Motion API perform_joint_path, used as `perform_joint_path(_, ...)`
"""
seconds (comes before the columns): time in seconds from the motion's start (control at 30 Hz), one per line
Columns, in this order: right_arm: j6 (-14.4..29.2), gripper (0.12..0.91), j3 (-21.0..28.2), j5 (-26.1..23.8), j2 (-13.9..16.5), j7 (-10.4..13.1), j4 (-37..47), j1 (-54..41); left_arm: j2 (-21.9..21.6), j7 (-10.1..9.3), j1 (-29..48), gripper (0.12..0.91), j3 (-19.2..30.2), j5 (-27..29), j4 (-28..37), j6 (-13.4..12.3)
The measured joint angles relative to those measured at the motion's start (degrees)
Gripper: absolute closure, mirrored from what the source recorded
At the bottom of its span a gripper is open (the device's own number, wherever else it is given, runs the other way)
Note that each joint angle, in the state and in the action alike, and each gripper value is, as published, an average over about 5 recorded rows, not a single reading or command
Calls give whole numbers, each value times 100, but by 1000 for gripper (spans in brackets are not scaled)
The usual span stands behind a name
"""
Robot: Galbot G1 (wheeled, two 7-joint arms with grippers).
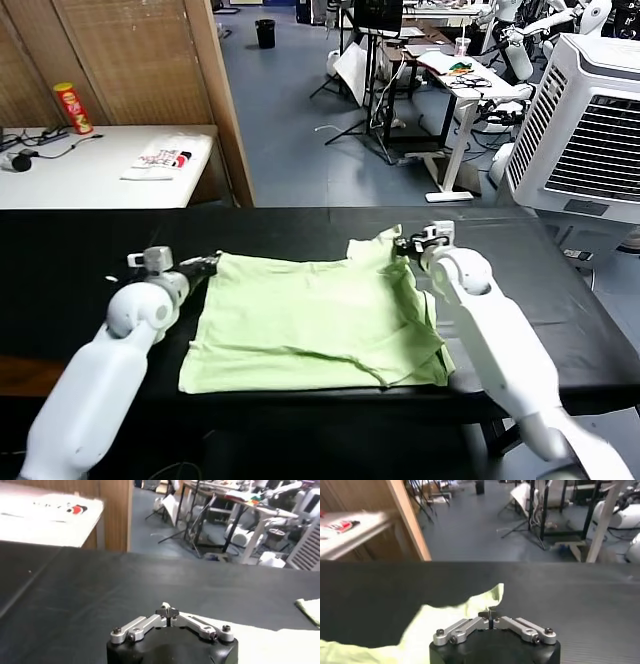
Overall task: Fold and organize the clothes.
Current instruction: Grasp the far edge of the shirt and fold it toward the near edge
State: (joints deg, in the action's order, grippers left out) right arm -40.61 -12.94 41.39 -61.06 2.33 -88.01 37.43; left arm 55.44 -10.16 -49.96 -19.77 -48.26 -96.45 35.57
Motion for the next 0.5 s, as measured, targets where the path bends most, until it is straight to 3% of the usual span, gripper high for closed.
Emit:
perform_joint_path(0.27, -161, 903, -296, 343, 704, 171, -1142, 910, -289, -58, -912, 903, -379, 17, -888, -31)
perform_joint_path(0.5, -161, 903, -504, 411, 1079, 309, -1921, 1651, -436, -169, -1546, 903, -679, 38, -1567, -29)
